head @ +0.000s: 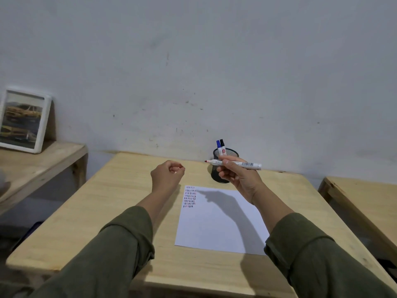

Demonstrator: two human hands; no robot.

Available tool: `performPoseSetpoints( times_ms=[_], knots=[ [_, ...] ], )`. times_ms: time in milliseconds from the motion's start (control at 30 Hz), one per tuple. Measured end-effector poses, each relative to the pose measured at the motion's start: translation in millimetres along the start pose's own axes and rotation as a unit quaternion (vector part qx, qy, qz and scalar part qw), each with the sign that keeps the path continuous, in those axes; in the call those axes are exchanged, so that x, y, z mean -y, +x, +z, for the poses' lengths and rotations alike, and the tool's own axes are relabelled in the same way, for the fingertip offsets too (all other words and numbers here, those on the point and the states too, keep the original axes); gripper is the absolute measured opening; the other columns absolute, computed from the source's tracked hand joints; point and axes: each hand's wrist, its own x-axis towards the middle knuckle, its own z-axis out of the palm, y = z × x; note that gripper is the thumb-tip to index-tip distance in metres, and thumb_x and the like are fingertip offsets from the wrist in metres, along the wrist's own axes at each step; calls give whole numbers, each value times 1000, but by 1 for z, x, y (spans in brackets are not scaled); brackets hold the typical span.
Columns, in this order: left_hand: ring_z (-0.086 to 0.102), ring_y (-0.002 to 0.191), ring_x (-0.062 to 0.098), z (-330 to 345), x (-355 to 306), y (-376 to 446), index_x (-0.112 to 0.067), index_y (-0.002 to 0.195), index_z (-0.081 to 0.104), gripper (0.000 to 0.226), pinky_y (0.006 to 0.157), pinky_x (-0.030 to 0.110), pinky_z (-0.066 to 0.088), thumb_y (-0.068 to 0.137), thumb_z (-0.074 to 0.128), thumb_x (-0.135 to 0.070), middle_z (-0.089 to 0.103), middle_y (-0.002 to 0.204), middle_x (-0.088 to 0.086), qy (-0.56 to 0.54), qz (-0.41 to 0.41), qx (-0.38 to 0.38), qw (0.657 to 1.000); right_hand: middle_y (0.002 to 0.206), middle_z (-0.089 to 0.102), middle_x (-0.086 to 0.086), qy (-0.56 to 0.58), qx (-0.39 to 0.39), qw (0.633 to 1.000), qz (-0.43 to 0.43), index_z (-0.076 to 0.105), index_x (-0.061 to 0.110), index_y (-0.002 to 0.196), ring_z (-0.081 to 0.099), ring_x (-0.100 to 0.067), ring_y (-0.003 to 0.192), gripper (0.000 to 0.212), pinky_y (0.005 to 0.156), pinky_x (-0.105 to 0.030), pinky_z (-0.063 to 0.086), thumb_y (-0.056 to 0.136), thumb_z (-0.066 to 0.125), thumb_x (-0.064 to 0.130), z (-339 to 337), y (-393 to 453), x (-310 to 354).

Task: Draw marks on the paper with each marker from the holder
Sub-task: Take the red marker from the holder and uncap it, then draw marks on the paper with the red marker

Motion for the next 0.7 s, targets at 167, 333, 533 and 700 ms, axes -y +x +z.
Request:
performPoseSetpoints(
  times_ms=[167,333,533,700],
  knots=[
    [62,68,17,6,28,-8,-17,76,68,8,65,23,52,74,61,-16,61,70,-7,54,-71,7,996,74,68,-10,-3,-12,1000,22,67,7,99,63,-12,59,15,65,-20,54,90,55,6,0,3,-17],
    [66,87,22,8,48,-4,-9,85,73,17,72,18,40,76,59,-15,74,84,7,122,-70,38,989,71,68,-9,3,-14,999,37,66,6,99,63,-12,59,15,64,-20,54,90,55,4,-2,7,-28],
    [65,97,21,10,55,-4,-7,95,70,21,76,17,37,80,63,-20,73,94,7,141,-61,55,987,68,69,-8,9,-15,999,43,67,5,97,62,-13,58,14,64,-20,55,90,54,3,1,10,-36],
    [49,117,17,3,54,-21,-14,113,60,36,84,18,31,82,65,-31,55,119,6,147,-5,32,989,68,64,-11,-21,-32,998,45,68,6,91,58,-15,56,9,59,-20,53,87,61,11,4,5,-45]
  ],
)
